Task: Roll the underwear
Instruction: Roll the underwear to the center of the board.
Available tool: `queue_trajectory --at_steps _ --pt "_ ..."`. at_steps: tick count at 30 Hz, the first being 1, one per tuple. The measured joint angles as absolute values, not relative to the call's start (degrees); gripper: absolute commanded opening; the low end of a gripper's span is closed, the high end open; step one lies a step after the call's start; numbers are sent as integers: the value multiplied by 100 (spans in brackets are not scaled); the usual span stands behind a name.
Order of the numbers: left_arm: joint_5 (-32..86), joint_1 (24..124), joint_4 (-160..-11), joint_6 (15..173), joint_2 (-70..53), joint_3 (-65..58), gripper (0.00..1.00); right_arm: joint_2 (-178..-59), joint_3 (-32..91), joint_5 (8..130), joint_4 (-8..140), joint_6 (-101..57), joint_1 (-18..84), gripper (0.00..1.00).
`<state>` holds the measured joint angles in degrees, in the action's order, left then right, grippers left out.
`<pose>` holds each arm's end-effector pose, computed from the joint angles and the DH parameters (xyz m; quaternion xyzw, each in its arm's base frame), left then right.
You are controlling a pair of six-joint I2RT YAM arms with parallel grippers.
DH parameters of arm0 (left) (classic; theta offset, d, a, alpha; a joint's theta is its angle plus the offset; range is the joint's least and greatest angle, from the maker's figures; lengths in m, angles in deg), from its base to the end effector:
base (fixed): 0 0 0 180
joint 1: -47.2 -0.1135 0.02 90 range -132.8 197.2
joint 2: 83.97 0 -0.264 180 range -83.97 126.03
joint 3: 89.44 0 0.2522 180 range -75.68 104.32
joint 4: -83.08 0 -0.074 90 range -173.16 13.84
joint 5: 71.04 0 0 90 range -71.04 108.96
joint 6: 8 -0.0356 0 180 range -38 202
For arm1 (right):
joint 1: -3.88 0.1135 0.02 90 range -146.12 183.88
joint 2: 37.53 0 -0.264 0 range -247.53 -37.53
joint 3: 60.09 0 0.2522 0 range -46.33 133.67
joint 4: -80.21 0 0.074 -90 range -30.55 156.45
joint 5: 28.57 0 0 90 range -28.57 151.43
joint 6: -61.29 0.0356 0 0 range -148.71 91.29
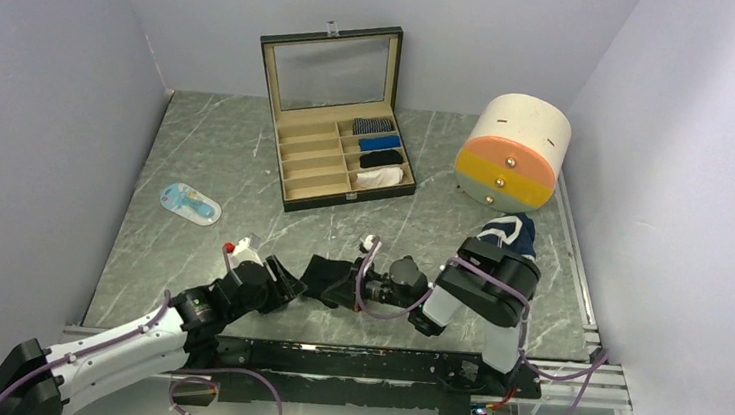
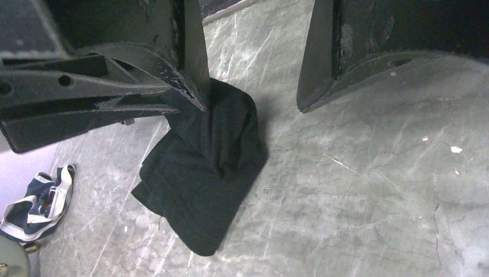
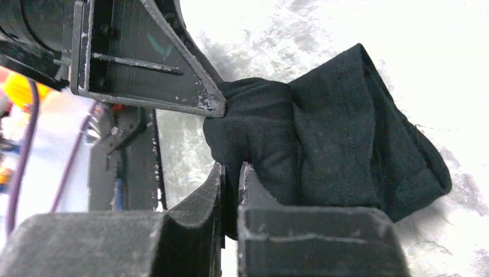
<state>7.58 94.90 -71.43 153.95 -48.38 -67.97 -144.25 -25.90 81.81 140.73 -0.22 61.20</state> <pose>0.0952 -0.0942 0.1362 -0.2304 0.8715 -0.3211 0.2905 0.1390 0.2396 0.1034 -0.2982 0.7131 0.5223 0.3600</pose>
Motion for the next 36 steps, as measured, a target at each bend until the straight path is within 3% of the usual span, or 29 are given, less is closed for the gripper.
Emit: queue_trajectory --at_steps 7,24,36 --pt "767 9490 -7316 14920 -4888 -6797 62 -14947 -2665 8670 14941 1042 5738 0" --pt "1206 9490 -8070 14158 -4765 -6797 71 -15214 -2665 8869 15227 2122 5478 0" --pt "907 9493 -9019 14315 -3452 -6706 69 -15406 -2787 8712 15402 3036 5406 0"
